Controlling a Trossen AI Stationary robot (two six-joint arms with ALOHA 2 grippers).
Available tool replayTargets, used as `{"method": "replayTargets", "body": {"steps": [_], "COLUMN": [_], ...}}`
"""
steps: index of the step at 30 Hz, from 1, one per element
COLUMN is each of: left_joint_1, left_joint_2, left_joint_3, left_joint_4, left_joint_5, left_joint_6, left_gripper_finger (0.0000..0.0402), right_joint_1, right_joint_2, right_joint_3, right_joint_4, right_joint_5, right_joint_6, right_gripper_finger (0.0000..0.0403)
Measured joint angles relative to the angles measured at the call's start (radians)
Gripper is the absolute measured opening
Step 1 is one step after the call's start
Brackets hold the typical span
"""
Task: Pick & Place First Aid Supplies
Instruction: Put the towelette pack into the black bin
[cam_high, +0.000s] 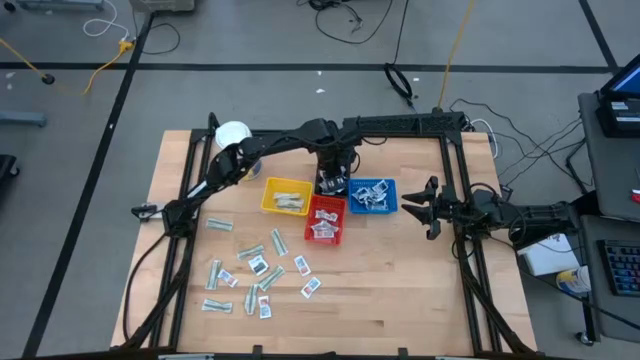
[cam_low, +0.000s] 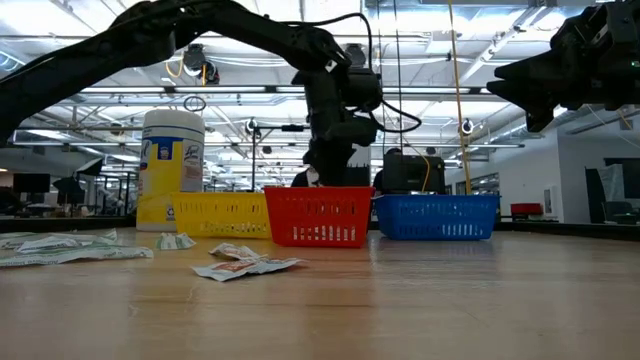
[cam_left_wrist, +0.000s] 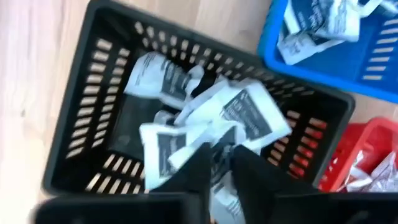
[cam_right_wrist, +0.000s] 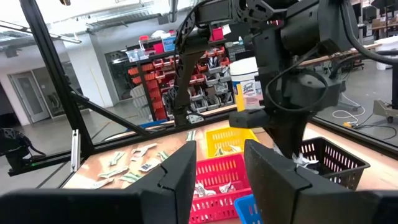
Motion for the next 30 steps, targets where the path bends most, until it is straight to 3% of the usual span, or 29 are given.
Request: {"method": "replayTargets", "body": {"steps": [8,13,21,26,30], "left_joint_1": [0.000,0.006,0.030,0.046,0.056], "left_joint_2": [0.000,-0.005,-0.037,-0.054,-0.056], "left_joint_3": [0.000,0.000,0.000,0.000,0.000], "left_joint_4": [0.009,-0.013,-0.139,-0.216,-0.239], "left_joint_5": [0.028,0.015,0.017,0.018,0.028], "left_joint_6": [-0.002,-0.064,-0.285,-0.479,-0.540], "left_gripper_finger": [0.0211,0.0262,0.0278,0.0263,0.0246], "right_joint_1": [0.000,0.000,0.000,0.000,0.000], "right_joint_2": [0.000,0.000,0.000,0.000,0.000], "right_joint_3": [0.000,0.000,0.000,0.000,0.000], "right_joint_4": [-0.001,-0.001,0.001,-0.001,-0.001], "right_joint_5": [0.000,0.000,0.000,0.000,0.000], "right_joint_6": [0.000,0.000,0.000,0.000,0.000], "right_gripper_finger": [0.0130,0.0130,0.0130,0.0130,0.0130]}}
